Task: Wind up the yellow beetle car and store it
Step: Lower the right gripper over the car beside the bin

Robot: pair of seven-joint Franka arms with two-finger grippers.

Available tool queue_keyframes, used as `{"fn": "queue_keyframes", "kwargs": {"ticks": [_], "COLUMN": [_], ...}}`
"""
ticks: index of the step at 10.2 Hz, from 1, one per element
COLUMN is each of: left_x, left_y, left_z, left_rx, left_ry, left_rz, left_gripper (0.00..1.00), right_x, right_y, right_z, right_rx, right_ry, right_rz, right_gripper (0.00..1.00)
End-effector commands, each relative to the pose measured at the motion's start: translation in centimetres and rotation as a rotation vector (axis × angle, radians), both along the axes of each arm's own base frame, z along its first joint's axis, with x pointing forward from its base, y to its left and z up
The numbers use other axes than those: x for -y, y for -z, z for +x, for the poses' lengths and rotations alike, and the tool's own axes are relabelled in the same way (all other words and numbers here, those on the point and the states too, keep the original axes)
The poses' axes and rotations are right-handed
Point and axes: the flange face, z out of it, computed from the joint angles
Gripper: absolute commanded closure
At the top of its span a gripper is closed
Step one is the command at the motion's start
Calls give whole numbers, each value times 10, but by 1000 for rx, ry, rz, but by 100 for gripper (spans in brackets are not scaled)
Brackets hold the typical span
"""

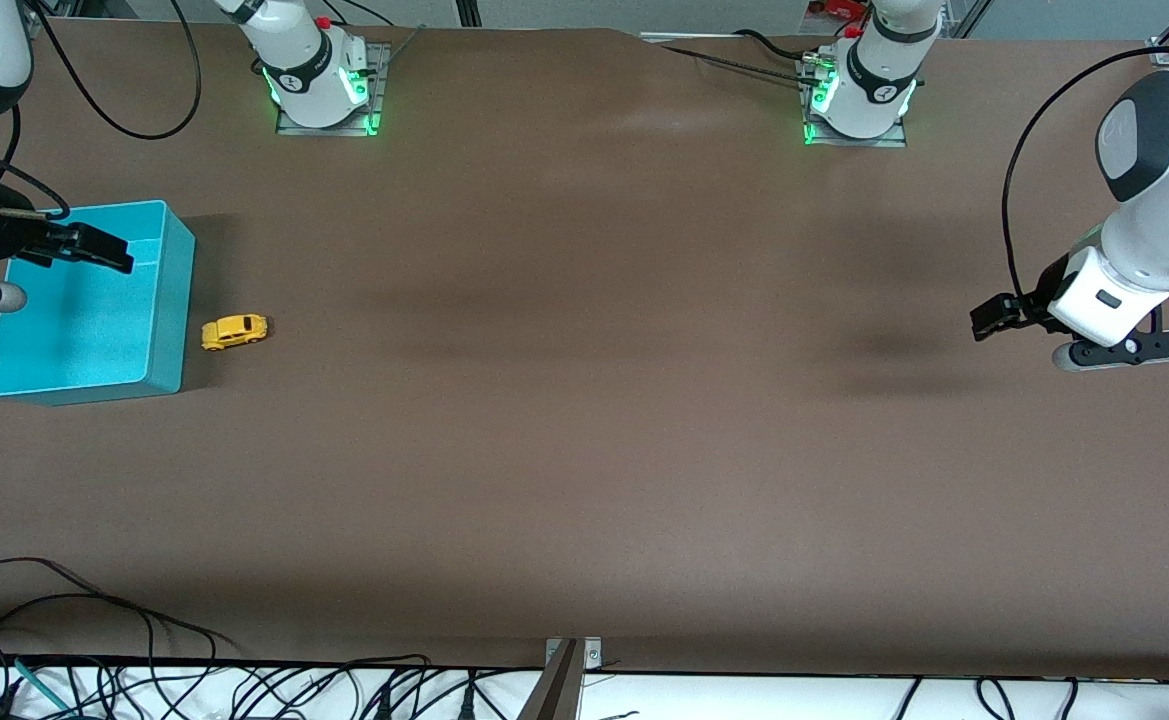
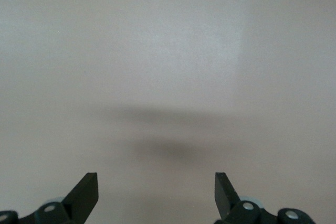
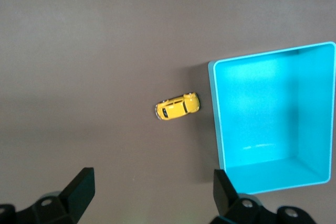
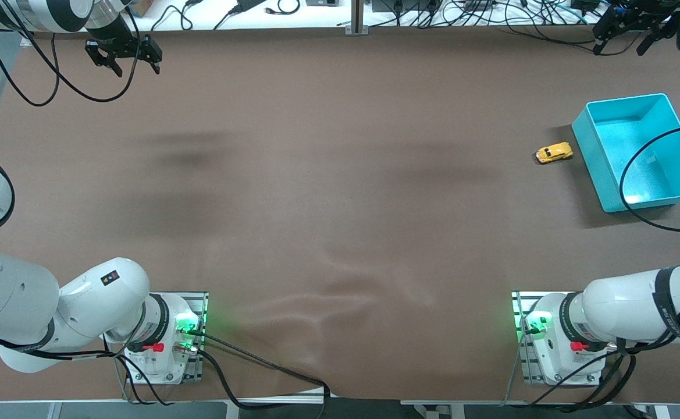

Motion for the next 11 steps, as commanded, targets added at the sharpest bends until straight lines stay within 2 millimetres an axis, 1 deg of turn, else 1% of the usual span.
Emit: {"fn": "queue_keyframes", "kwargs": {"ticks": [1, 3, 5, 8, 10, 11], "left_x": [-4, -4, -4, -4, -4, -4], "left_y": [-4, -4, -4, -4, -4, -4], "left_z": [-5, -5, -5, -5, -5, -5], "left_rx": [-12, -12, -14, -15, -15, -15], "left_ry": [12, 12, 12, 11, 11, 11], "left_rz": [-22, -22, -22, -22, -22, -23], "left_gripper": [2, 2, 2, 2, 2, 1], "right_x": [0, -2, -3, -2, -3, -3], "right_y": [35, 68, 99, 140, 178, 200], "right_z": [-5, -4, -9, -11, -22, -32], "right_rx": [-1, -31, -36, -48, -13, -4], "right_ry": [74, 63, 62, 61, 62, 60], "right_rz": [-25, -21, -17, -20, -16, -15], "right_gripper": [0, 0, 0, 0, 0, 0]}}
